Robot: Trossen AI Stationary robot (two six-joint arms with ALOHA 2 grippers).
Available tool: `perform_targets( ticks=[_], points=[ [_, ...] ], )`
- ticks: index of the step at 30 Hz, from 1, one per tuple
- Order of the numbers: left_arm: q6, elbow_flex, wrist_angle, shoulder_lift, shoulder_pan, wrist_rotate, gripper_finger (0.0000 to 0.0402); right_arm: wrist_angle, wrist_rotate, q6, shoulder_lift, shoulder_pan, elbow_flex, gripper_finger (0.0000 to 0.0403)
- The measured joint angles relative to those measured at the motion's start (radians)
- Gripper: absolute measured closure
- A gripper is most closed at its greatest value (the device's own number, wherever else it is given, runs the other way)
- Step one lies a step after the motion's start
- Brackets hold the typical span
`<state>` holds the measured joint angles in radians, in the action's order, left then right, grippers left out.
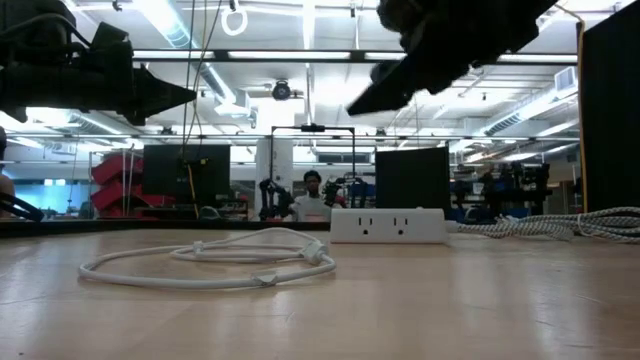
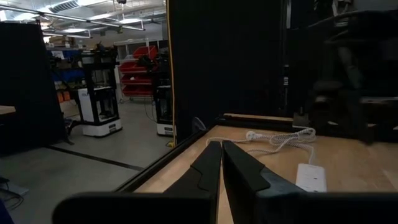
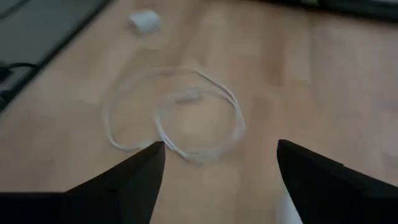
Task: Insert USB
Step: Move the white charger adapter to the center of the table
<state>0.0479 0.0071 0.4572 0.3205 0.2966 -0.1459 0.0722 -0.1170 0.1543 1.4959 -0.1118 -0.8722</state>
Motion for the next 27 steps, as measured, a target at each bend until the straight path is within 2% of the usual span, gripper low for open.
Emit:
perform_targets(
  ticks=[10, 16, 27],
  points=[
    [0.002, 0.0, 0.001, 0.0, 0.0, 0.0, 0.0401, 0.053, -0.018, -0.117, 0.125, -0.015, 0.0, 0.02],
    [-0.003, 0.0, 0.003, 0.0, 0.0, 0.0, 0.0401, 0.155, -0.032, -0.114, 0.205, -0.025, 0.0, 0.0225],
    [-0.003, 0.0, 0.048, 0.0, 0.0, 0.0, 0.0401, 0.293, -0.034, -0.09, 0.208, -0.018, 0.001, 0.0257]
  ],
)
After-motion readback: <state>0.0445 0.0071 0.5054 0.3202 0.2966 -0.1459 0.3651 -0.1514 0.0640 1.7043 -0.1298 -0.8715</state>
